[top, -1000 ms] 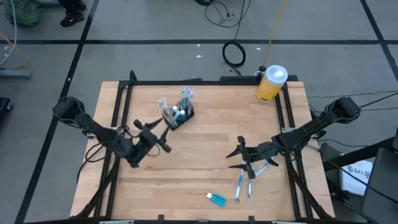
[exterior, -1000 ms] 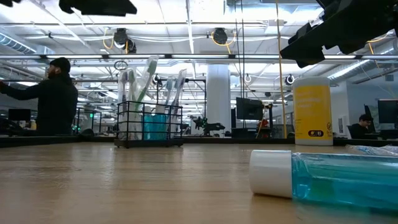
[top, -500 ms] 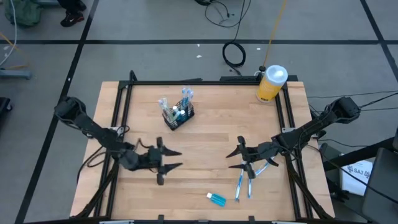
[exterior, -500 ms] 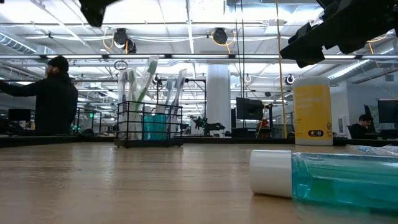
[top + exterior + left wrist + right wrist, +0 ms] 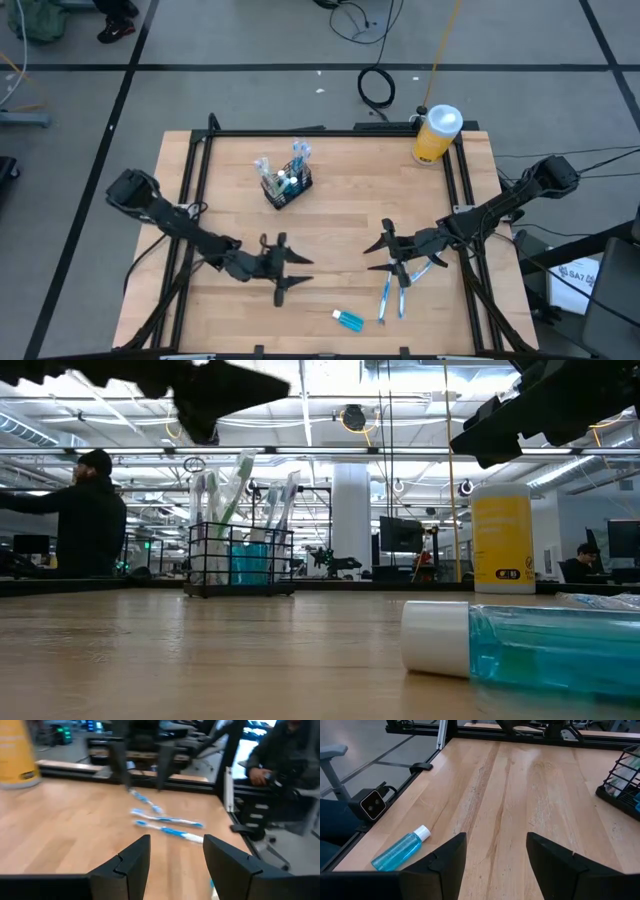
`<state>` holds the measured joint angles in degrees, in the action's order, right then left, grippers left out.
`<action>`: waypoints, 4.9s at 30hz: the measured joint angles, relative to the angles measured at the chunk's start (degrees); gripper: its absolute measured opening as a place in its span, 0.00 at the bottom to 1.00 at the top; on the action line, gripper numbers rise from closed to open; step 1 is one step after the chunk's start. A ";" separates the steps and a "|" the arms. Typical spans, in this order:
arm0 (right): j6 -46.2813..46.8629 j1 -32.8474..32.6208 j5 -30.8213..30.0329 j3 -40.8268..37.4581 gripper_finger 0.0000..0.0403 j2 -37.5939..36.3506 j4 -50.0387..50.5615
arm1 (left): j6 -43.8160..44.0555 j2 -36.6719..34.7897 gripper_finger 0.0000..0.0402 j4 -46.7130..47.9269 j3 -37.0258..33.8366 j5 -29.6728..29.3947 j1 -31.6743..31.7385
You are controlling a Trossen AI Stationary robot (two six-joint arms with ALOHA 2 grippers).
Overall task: Pick & Place toothbrushing station
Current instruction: Put the mouthwash into the black wire organizer
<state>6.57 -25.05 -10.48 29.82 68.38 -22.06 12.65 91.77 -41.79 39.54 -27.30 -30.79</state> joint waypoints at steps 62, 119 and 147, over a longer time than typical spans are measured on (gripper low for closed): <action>0.00 -0.01 -0.06 0.01 0.49 0.00 0.07 | -7.57 34.75 0.46 2.66 22.61 25.94 3.61; -7.30 0.16 0.07 -0.06 0.49 0.00 0.48 | -36.58 -6.56 0.23 64.27 25.54 1.17 7.83; -10.49 13.49 0.07 -0.06 0.49 -0.02 3.91 | -83.43 -5.91 0.23 95.48 40.69 -15.52 36.37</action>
<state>-3.92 -11.56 -10.41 29.76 68.36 -18.15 -70.78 85.86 53.69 80.23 -42.83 5.57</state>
